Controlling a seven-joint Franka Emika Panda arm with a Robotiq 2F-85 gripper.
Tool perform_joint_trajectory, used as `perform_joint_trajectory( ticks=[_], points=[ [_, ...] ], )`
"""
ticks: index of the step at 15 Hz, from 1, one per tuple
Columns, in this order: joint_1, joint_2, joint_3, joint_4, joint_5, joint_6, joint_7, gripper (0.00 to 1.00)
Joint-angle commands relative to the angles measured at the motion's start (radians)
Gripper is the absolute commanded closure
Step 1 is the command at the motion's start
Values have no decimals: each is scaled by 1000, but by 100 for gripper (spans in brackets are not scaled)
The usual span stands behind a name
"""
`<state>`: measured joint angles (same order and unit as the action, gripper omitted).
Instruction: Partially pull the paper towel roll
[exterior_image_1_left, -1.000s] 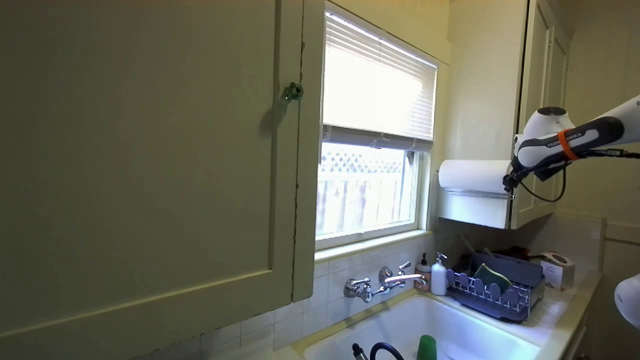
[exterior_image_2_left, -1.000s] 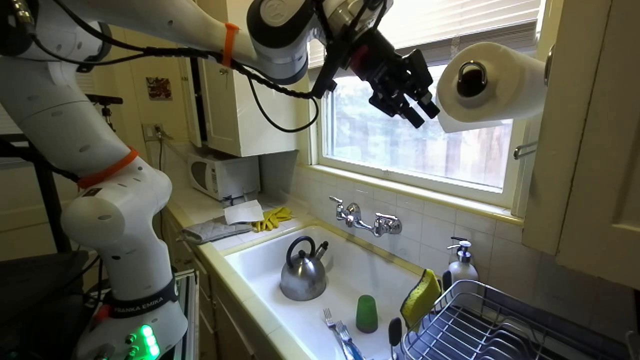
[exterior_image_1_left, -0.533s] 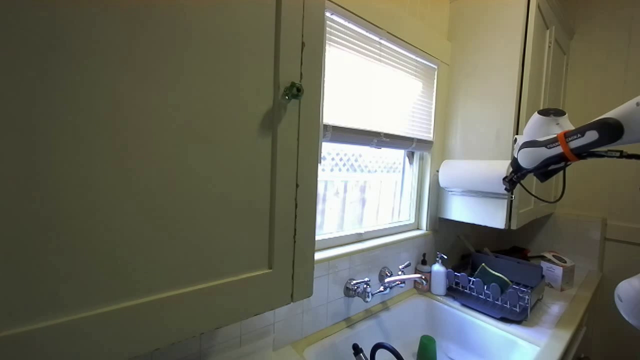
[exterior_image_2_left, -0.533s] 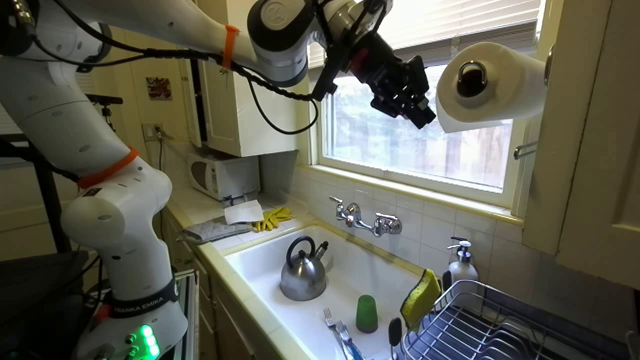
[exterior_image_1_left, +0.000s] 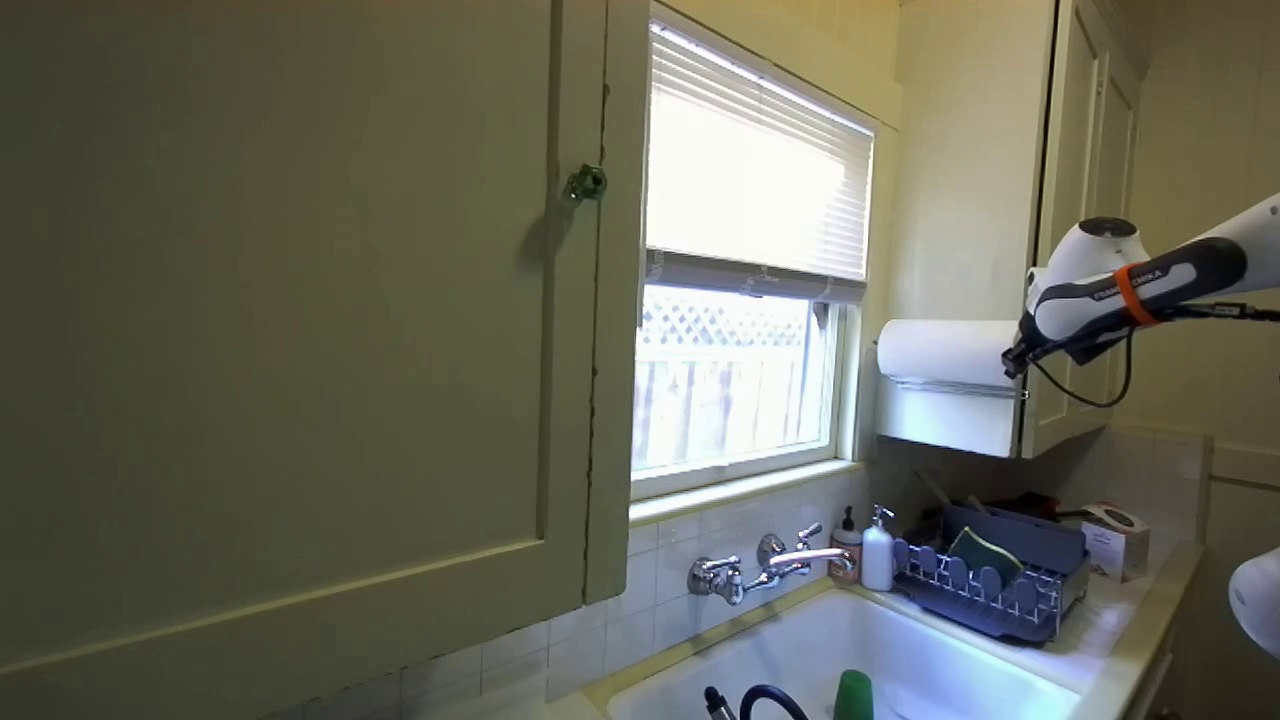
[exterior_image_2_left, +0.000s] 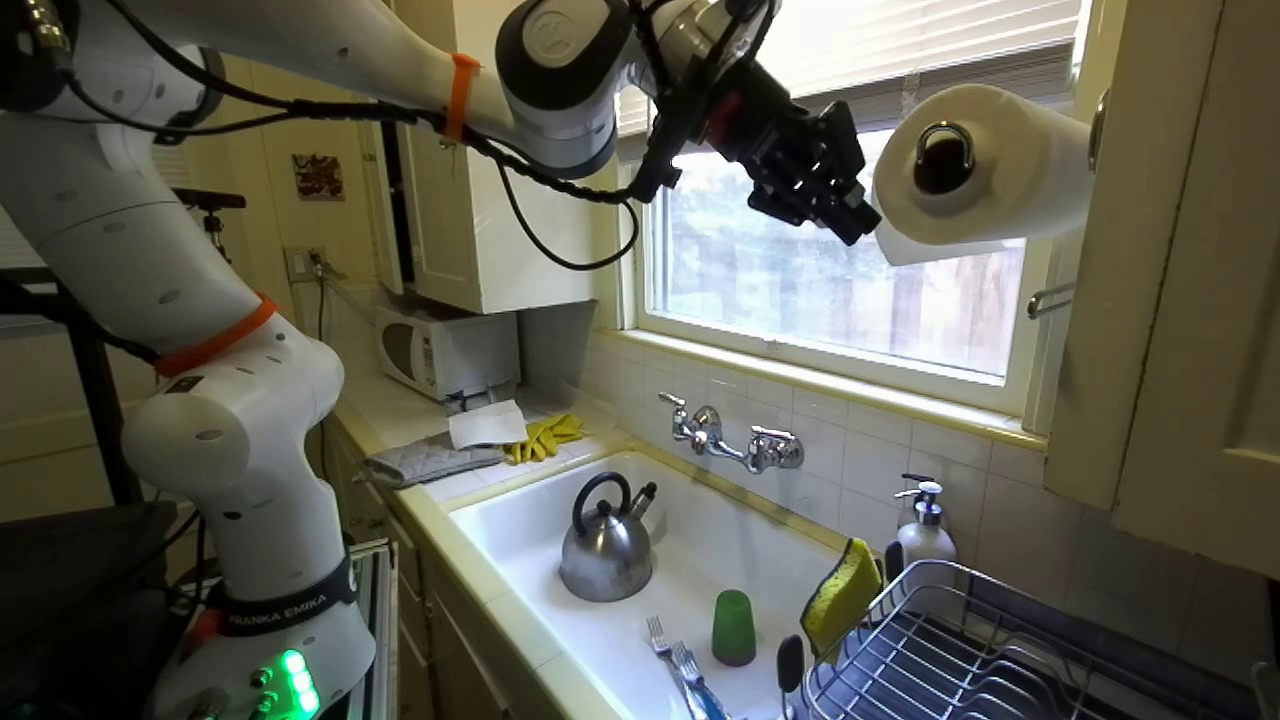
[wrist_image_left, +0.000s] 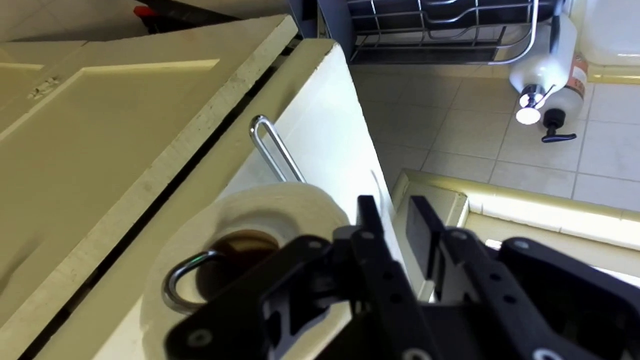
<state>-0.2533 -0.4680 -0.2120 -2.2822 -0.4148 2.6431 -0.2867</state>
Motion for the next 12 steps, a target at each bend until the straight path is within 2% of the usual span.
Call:
perform_joint_trajectory(
  ticks=[1, 4, 7, 10, 12],
  points=[
    [6, 4, -15, -24, 12, 59, -14, 73],
    [18, 19, -26, -29, 31, 76, -25, 81],
    [16, 34, -26, -32, 31, 95, -22, 99],
    [13, 41, -23, -35, 25, 112, -23, 96],
    [15, 39, -23, -39, 28, 115, -27, 99]
  ],
)
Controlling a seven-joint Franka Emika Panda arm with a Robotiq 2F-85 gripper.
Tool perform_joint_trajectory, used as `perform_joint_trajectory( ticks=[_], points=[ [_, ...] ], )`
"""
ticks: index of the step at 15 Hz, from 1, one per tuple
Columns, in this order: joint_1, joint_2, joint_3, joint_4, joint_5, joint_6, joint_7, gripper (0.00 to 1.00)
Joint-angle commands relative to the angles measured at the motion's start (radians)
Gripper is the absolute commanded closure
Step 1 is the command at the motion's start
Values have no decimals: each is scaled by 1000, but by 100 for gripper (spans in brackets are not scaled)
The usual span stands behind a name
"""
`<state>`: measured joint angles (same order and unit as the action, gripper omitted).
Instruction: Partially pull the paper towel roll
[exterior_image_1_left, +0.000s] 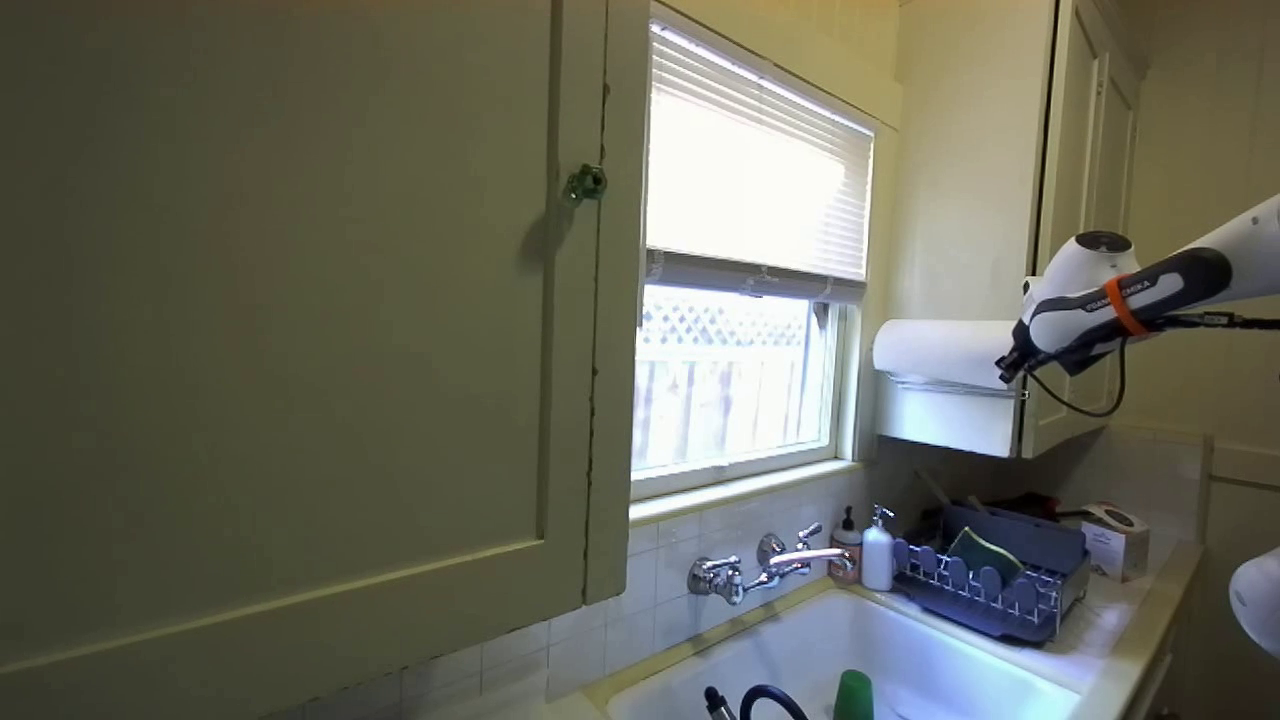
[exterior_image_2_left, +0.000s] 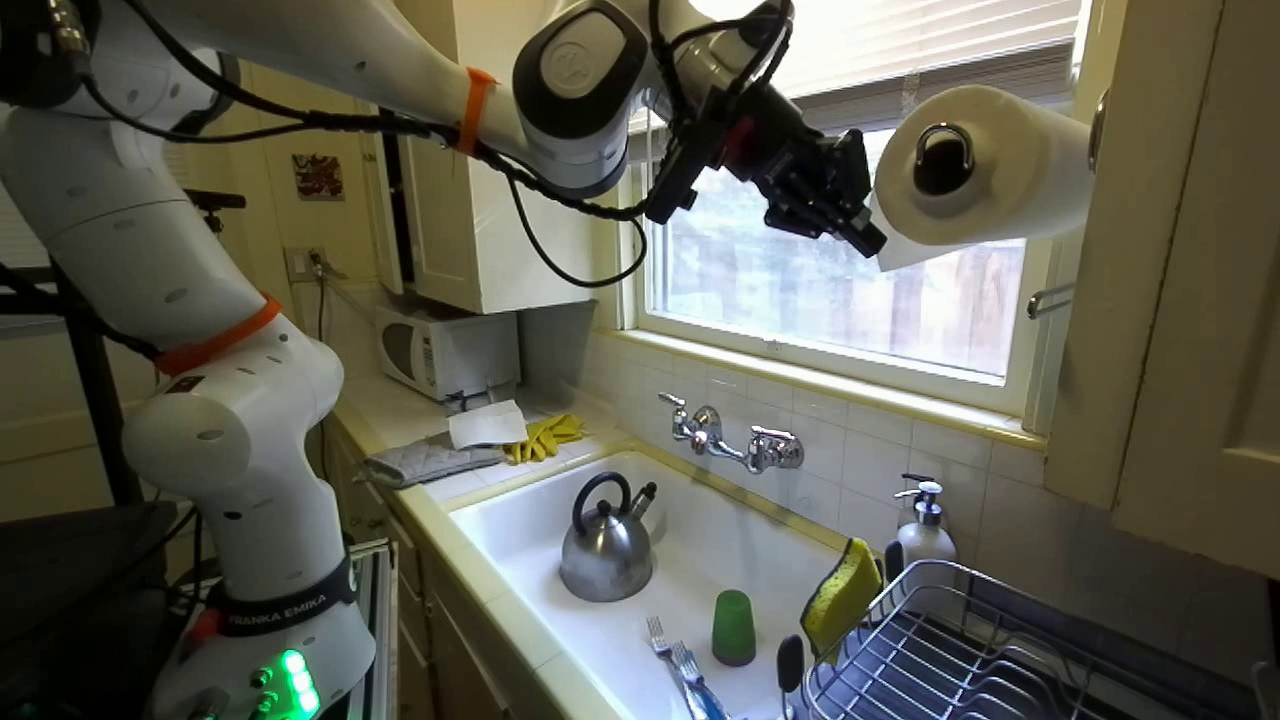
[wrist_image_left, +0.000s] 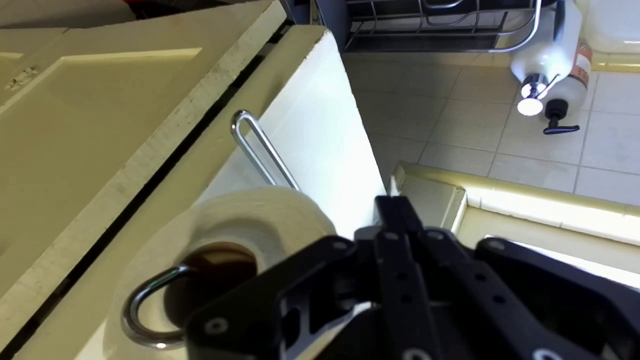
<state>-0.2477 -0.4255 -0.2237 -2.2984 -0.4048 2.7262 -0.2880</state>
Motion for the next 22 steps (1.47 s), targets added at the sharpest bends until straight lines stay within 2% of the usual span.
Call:
perform_joint_trajectory(
  ticks=[1, 22],
  points=[
    [16, -8, -14, -27, 26, 17, -34, 100],
    [29, -12, -5, -71, 10, -152, -110, 100]
  ],
)
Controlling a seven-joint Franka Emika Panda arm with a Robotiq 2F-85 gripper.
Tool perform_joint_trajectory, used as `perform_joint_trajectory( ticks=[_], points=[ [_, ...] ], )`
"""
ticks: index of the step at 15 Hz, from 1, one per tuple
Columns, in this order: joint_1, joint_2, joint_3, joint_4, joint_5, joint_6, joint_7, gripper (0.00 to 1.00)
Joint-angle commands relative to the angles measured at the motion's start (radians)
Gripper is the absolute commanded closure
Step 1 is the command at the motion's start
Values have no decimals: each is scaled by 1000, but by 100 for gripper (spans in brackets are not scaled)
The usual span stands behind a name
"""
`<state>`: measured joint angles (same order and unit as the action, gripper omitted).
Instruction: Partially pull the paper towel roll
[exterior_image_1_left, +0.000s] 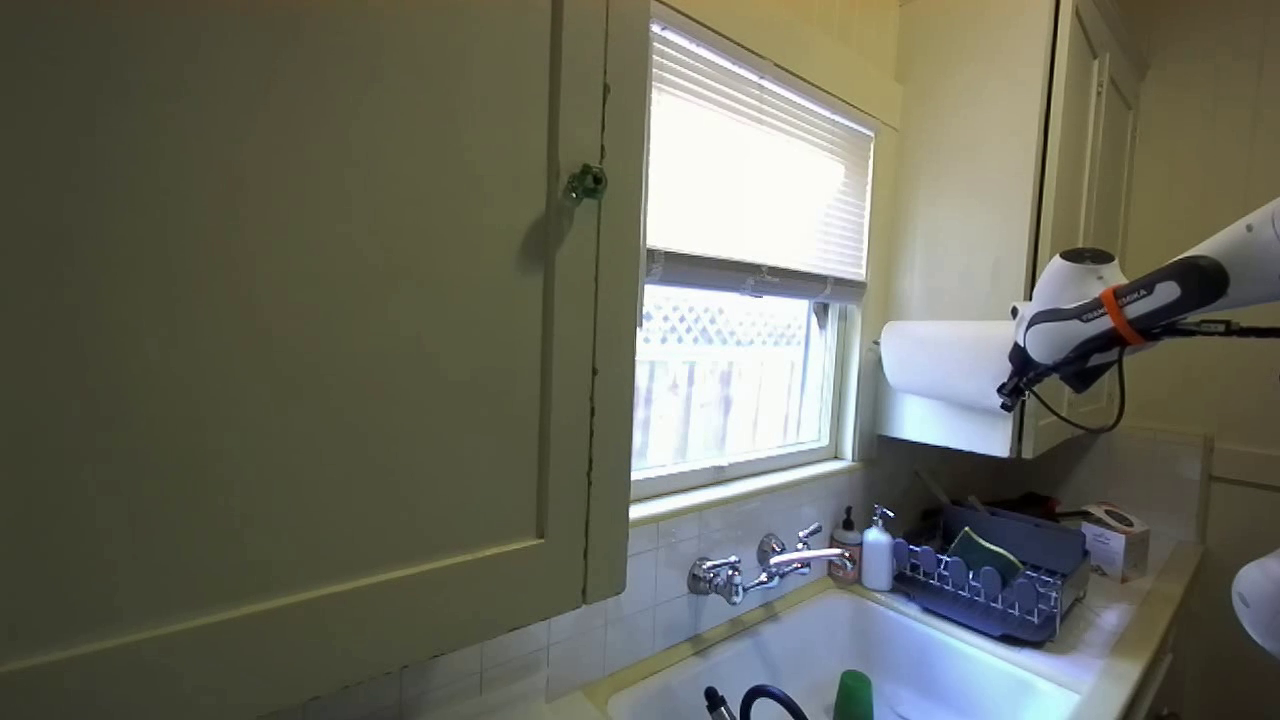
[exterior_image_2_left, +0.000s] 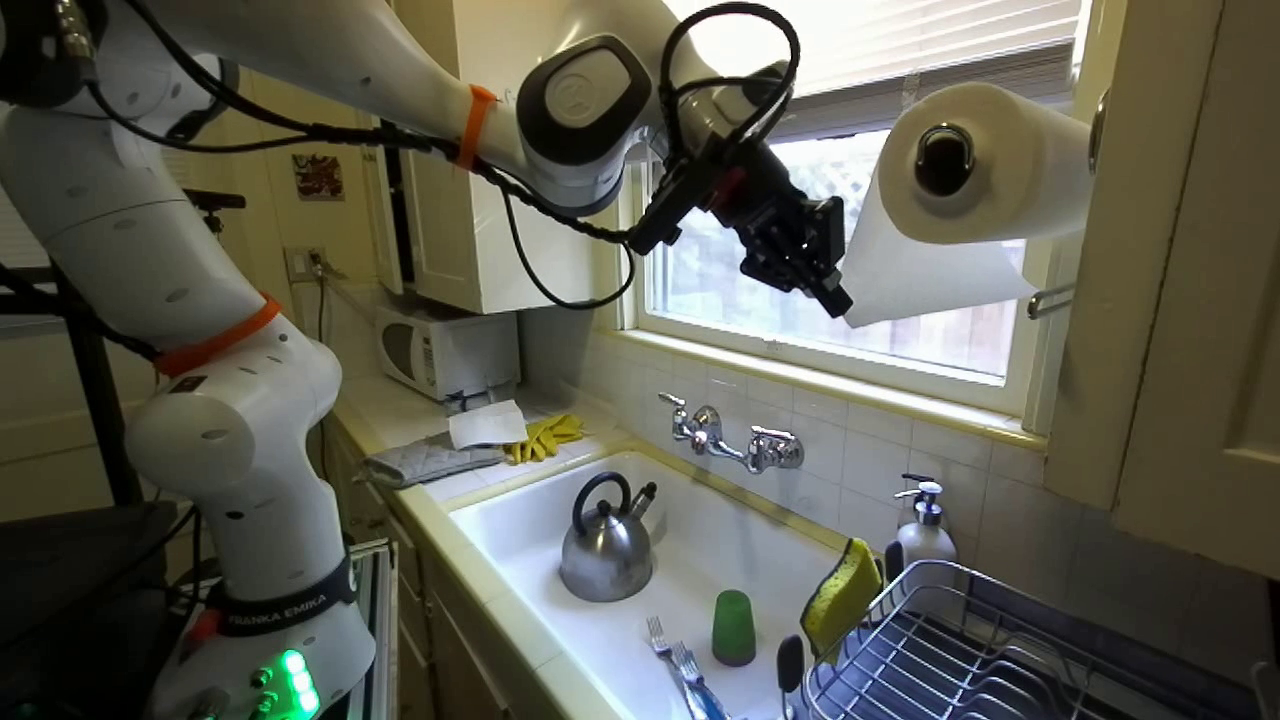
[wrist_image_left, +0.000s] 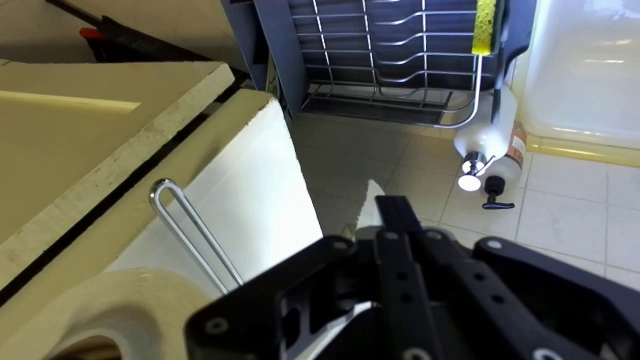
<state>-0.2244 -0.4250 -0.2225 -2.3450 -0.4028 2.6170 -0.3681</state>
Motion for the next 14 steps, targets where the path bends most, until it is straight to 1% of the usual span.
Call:
perform_joint_trajectory(
  ticks=[1, 9, 14],
  points=[
    [5, -12, -7, -27, 7, -49, -32, 100],
    [6, -10, -9, -47, 5, -84, -43, 100],
    [10, -10, -11, -55, 9, -87, -58, 100]
  ],
)
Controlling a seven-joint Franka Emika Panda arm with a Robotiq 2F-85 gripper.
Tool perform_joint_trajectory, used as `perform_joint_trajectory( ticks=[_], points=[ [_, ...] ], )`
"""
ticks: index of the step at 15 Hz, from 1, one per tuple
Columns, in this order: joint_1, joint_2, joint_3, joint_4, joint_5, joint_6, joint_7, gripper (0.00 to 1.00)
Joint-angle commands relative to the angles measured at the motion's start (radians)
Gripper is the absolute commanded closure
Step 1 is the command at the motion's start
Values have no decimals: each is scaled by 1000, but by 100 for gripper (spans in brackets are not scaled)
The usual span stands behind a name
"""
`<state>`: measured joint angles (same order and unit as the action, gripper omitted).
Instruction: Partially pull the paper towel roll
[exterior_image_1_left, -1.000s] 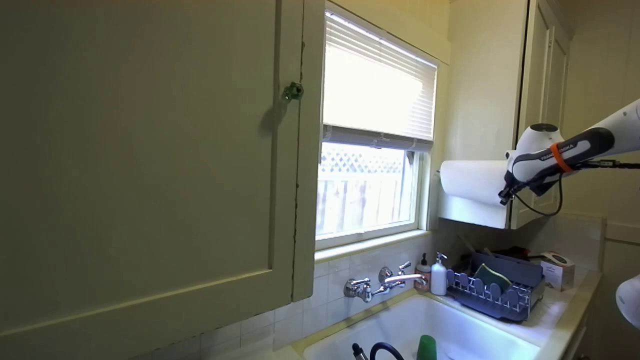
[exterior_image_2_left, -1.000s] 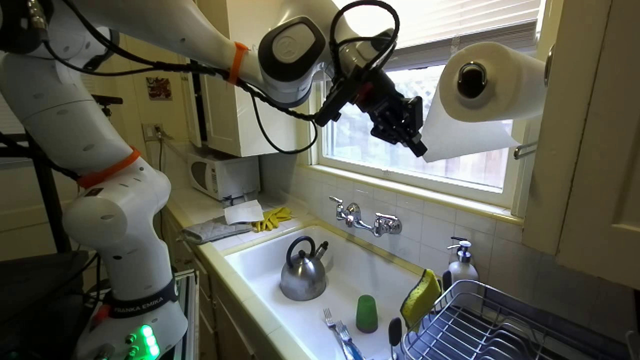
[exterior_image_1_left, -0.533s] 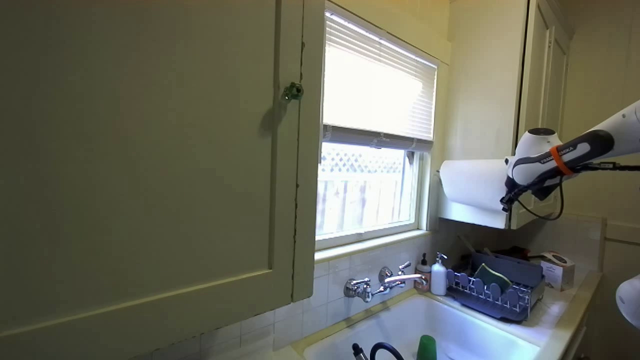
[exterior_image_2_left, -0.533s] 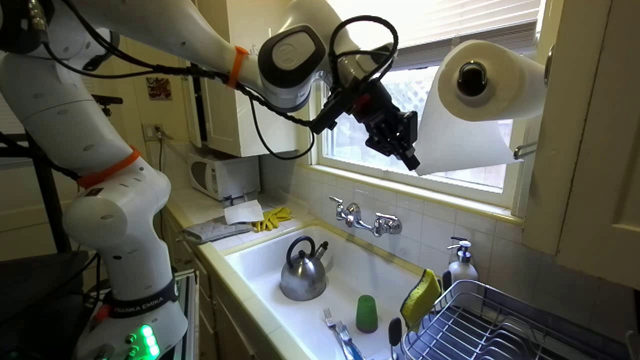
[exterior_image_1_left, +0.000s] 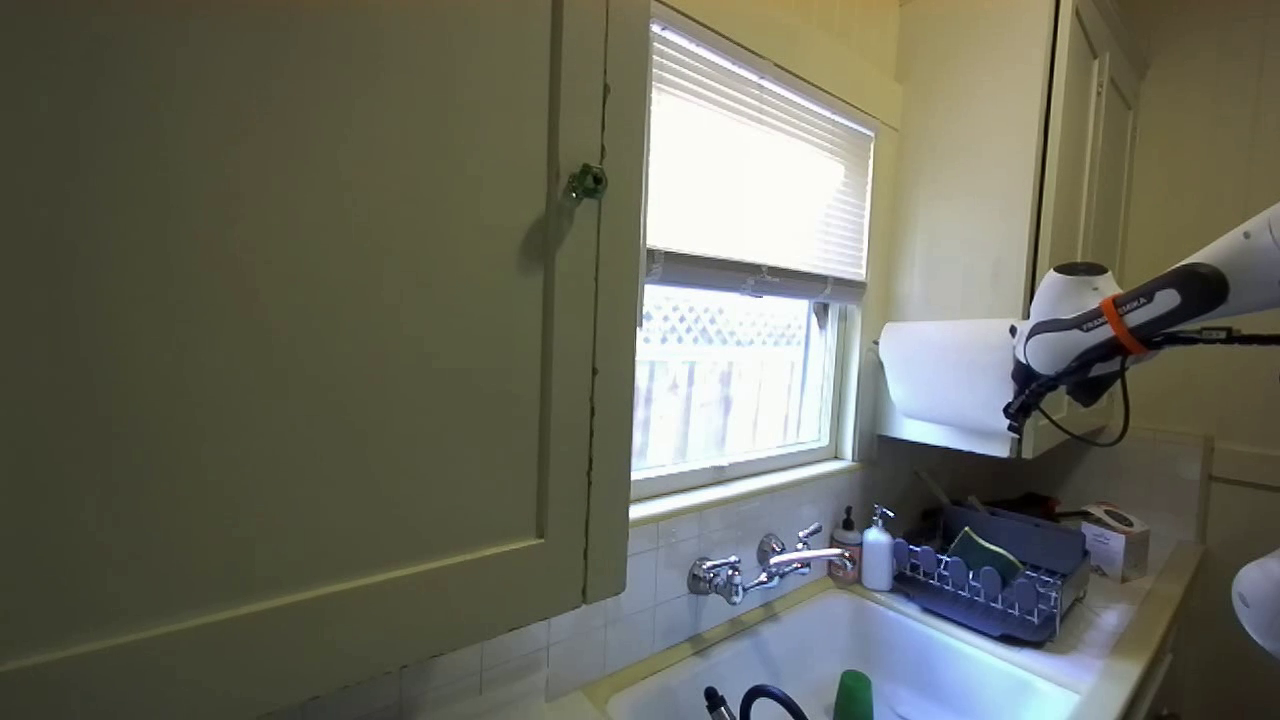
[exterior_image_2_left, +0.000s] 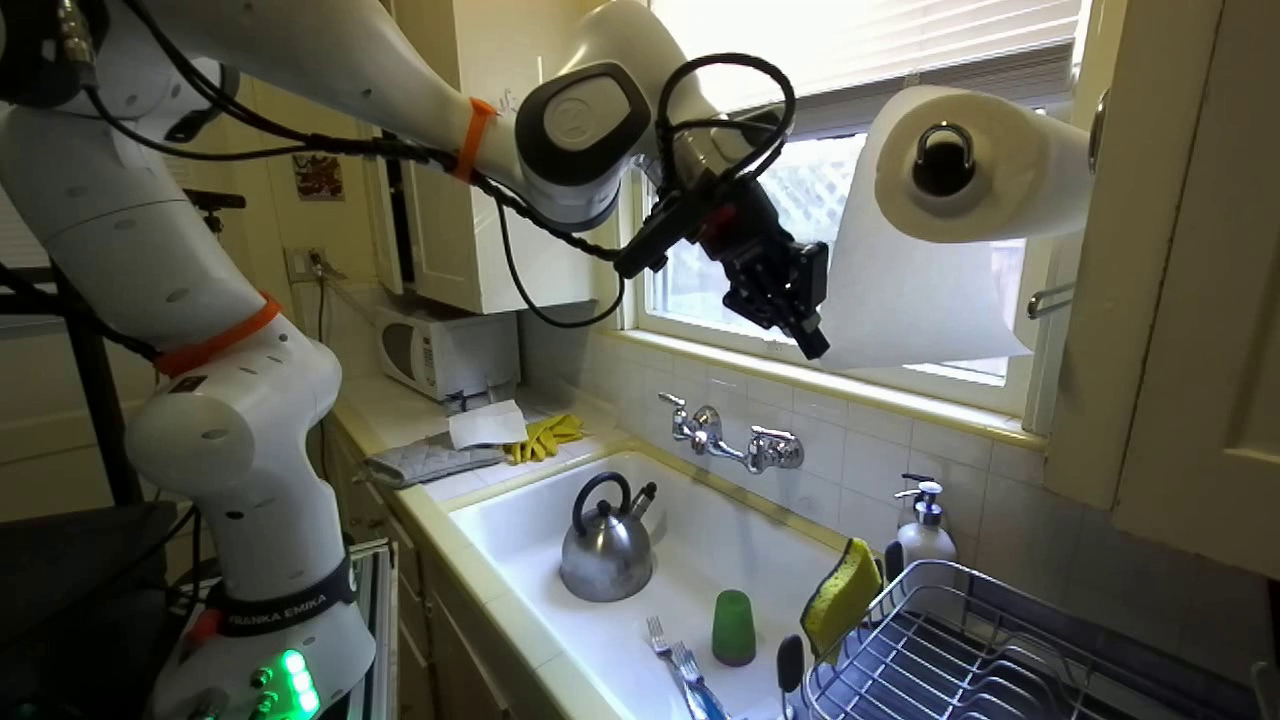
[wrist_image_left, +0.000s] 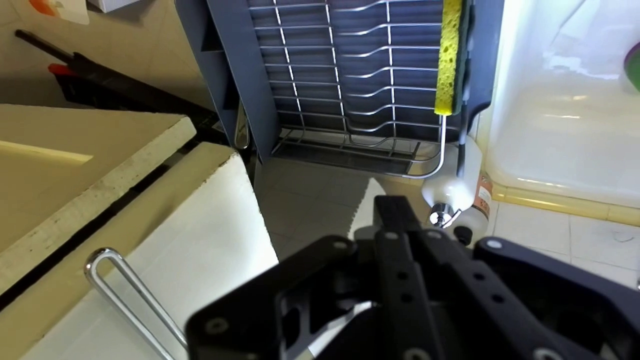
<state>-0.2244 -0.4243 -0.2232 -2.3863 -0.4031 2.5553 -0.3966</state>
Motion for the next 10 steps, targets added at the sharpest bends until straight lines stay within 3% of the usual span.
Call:
perform_joint_trajectory(
  ticks=[1, 10],
  points=[
    [11, -11, -11, -14, 10, -23, -32, 100],
    [84, -11, -58, -19, 133, -20, -129, 100]
  ],
)
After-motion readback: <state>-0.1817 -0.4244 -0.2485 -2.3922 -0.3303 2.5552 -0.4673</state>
